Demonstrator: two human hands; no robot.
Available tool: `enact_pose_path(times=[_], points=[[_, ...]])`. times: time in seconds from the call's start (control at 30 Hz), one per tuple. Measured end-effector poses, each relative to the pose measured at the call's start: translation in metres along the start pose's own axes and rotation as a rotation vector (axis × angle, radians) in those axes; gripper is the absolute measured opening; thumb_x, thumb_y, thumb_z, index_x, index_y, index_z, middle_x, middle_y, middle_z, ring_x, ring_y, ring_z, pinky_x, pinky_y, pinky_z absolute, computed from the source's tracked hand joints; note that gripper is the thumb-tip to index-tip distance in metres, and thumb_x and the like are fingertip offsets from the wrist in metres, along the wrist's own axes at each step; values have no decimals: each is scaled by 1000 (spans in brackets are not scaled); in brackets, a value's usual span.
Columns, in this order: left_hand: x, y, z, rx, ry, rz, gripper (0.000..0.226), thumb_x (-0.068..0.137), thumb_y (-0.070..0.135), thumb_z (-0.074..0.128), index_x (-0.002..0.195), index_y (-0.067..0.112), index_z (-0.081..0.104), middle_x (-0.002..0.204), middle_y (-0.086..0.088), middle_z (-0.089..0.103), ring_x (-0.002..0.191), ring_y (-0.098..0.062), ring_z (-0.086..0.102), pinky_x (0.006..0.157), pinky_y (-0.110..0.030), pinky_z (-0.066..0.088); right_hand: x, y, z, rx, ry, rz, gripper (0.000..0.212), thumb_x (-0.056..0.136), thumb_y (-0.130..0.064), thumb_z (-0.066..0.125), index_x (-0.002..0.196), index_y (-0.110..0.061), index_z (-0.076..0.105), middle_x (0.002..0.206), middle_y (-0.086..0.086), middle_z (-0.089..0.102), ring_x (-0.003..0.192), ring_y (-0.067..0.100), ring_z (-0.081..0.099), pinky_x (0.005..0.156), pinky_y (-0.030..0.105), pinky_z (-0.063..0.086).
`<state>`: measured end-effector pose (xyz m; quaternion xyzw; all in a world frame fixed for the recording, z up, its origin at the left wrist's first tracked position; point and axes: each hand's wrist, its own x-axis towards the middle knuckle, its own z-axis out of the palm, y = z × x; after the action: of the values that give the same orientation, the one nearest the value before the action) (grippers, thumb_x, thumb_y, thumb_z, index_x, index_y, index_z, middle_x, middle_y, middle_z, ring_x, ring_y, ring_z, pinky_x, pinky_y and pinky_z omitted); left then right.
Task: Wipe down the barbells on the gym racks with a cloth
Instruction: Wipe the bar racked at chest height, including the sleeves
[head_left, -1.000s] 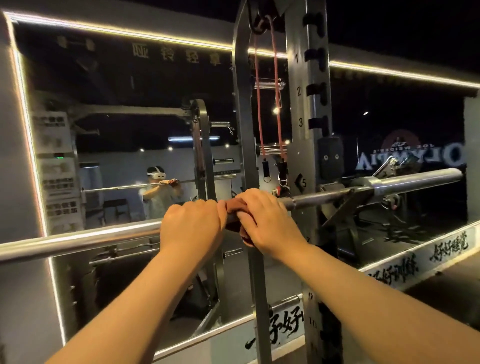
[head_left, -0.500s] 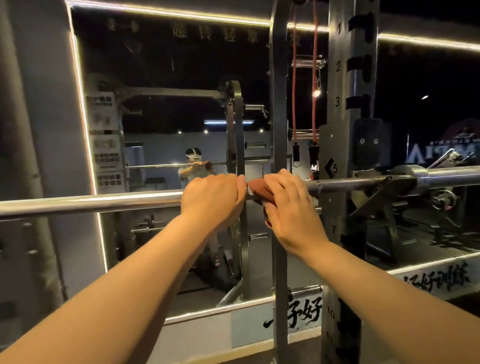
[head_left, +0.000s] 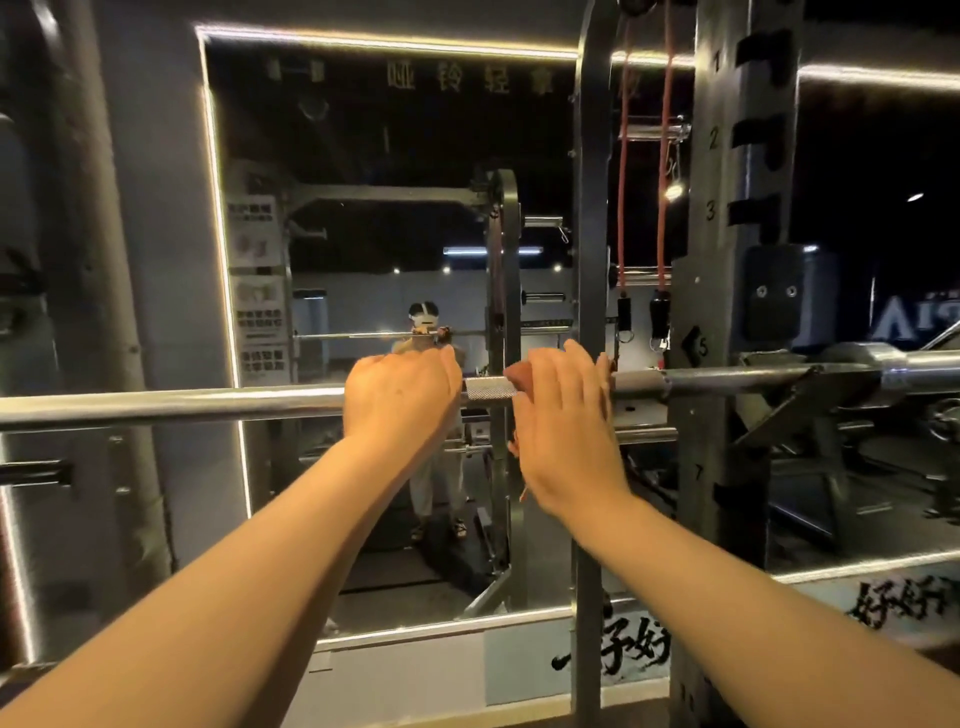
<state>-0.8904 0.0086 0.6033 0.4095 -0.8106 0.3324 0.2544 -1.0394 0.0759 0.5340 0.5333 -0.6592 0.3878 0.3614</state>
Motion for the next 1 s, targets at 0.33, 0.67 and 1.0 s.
enact_pose_path(times=[0.33,0.67,1.0], points=[[3,1,17,-44,161,-36,19,105,27,45,88,20,51,61,4,42,52,-16,46,58,-33,40,46,-27,-6,-115,-152,-88,24,108,-33,41,113,-20,61,110,-4,60,97,13,48,99,34,43],[2,-4,46,-196,411,-18,47,108,38,21,84,27,60,82,8,65,77,-17,63,79,-34,46,28,-25,-11,-7,-130,-151,39,106,-39,28,123,-21,59,117,-3,61,111,18,54,110,45,40],[-1,-8,63,-308,545,83,45,110,38,27,114,21,68,117,-1,71,114,-22,65,100,-40,47,14,-20,4,-48,-69,-157,40,108,-40,29,136,-20,49,132,-1,54,132,23,45,123,50,26]])
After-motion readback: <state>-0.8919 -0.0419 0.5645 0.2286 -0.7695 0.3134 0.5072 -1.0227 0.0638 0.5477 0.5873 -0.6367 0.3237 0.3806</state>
